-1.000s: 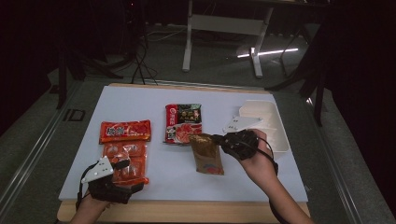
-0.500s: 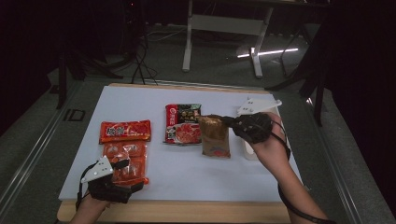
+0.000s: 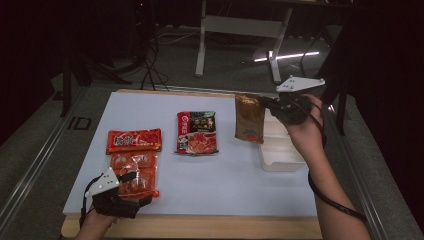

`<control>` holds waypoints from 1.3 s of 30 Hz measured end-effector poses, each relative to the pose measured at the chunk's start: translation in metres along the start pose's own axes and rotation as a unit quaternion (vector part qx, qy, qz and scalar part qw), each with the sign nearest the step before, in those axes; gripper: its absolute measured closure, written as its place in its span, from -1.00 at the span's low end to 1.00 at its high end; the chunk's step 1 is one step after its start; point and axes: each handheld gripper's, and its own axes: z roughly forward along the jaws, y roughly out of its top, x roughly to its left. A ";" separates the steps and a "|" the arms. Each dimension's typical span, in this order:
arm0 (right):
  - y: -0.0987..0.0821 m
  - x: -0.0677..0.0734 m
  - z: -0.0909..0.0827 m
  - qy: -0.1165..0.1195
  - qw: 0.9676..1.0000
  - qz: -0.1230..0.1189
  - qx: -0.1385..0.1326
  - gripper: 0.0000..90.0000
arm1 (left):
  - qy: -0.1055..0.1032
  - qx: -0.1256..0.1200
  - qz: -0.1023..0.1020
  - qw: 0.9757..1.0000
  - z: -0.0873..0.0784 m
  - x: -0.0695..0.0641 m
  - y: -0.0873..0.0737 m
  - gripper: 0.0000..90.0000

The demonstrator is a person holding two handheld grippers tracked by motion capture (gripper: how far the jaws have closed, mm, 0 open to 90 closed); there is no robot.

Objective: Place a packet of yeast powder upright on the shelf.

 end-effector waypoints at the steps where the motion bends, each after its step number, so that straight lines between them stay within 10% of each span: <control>1: 0.001 -0.004 0.000 -0.004 1.000 0.003 -0.001 0.98 | 0.000 -0.001 -0.001 1.000 -0.001 0.000 0.000 -0.96; 39: -0.011 -0.115 0.037 -0.084 0.994 0.069 0.022 0.98 | 0.037 -0.004 -0.027 0.999 -0.020 0.000 -0.012 -0.96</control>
